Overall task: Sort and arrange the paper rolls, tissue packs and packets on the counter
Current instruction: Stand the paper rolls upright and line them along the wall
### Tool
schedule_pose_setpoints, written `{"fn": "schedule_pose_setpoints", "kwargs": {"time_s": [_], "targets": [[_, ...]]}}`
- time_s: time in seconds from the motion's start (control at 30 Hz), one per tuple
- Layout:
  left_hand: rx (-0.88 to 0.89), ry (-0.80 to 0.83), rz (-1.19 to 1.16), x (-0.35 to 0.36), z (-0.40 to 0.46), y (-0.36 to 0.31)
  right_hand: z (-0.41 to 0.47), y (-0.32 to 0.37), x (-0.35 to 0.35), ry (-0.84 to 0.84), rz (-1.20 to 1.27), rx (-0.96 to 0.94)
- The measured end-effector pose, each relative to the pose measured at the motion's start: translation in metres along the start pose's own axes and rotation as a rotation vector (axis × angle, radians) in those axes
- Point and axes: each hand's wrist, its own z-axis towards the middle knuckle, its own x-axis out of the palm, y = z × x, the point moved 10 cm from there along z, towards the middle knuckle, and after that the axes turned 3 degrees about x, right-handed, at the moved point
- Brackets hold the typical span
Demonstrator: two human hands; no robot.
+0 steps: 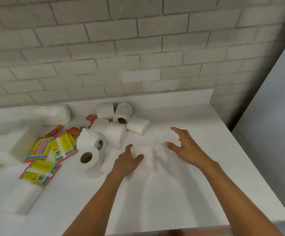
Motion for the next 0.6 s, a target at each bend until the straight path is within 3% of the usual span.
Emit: {"fn": "schedule_pose_setpoints", "kwargs": {"time_s": [0.23, 0.6], "targets": [[-0.173, 0.011, -0.114, 0.022, 0.019, 0.0, 0.043, -0.031, -0.015, 0.108, 0.059, 0.032], [-0.072, -0.035, -0.29, 0.018, 0.049, -0.044, 0.07, -0.059, -0.009, 0.216, 0.257, 0.147]]}}
